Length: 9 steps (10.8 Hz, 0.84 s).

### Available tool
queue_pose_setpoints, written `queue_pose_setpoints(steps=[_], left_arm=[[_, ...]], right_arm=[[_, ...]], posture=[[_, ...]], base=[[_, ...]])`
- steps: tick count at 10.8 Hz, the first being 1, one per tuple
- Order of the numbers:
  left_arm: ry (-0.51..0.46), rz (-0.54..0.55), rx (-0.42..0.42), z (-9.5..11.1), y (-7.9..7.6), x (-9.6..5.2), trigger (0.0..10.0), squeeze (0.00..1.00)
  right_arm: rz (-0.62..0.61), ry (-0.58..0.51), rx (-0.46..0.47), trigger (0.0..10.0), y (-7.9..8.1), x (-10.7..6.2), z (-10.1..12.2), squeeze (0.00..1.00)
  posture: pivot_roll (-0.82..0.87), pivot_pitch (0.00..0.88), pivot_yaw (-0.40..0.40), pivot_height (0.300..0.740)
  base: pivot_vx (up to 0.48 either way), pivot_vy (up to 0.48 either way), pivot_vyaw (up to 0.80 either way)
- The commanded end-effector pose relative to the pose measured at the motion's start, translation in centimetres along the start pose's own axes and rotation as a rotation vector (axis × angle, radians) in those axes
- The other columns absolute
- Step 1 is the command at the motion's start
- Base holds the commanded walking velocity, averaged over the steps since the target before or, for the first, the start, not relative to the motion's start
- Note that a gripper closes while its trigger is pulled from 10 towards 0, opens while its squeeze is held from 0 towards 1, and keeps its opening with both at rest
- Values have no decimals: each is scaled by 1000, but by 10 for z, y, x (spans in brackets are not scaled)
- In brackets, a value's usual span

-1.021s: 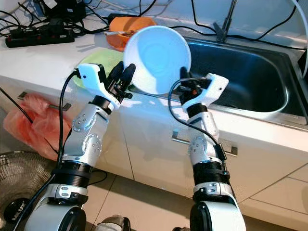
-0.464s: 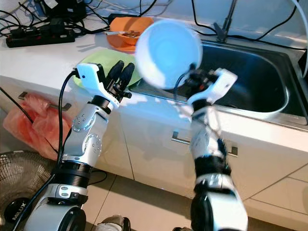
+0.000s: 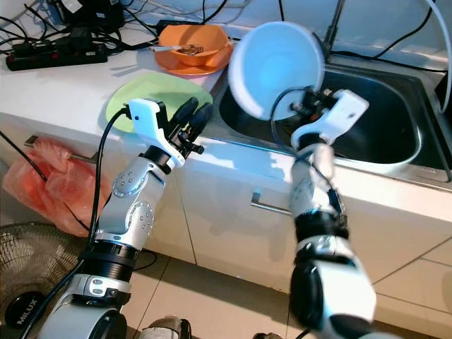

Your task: Kitchen organization

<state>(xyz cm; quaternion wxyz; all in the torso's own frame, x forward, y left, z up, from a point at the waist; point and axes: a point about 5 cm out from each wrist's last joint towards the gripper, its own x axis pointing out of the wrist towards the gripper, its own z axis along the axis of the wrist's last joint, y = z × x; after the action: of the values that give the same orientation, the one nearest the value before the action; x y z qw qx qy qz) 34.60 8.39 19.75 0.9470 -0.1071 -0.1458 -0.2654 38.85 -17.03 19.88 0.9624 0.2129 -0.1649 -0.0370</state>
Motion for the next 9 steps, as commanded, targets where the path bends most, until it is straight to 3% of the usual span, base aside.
queue_pose_setpoints(steps=[1,3,5,9], left_arm=[[5,-25,3,0,-5,-1,10000,0],[11,-33,3,0,-6,-2,10000,0],[26,-53,1,-1,-9,-4,10000,0],[91,-116,-5,-8,-13,-10,10000,0]], right_arm=[[7,-54,-54,10000,5,8,12,0],[8,-73,-186,10000,6,14,18,0],[82,-94,-406,10000,17,17,18,0],[199,-113,-676,10000,29,16,11,0]], posture=[[225,47,-38,740],[228,48,-40,740],[234,52,-44,740],[240,53,-44,740]], base=[[0,0,0],[0,0,0],[0,0,0],[0,0,0]])
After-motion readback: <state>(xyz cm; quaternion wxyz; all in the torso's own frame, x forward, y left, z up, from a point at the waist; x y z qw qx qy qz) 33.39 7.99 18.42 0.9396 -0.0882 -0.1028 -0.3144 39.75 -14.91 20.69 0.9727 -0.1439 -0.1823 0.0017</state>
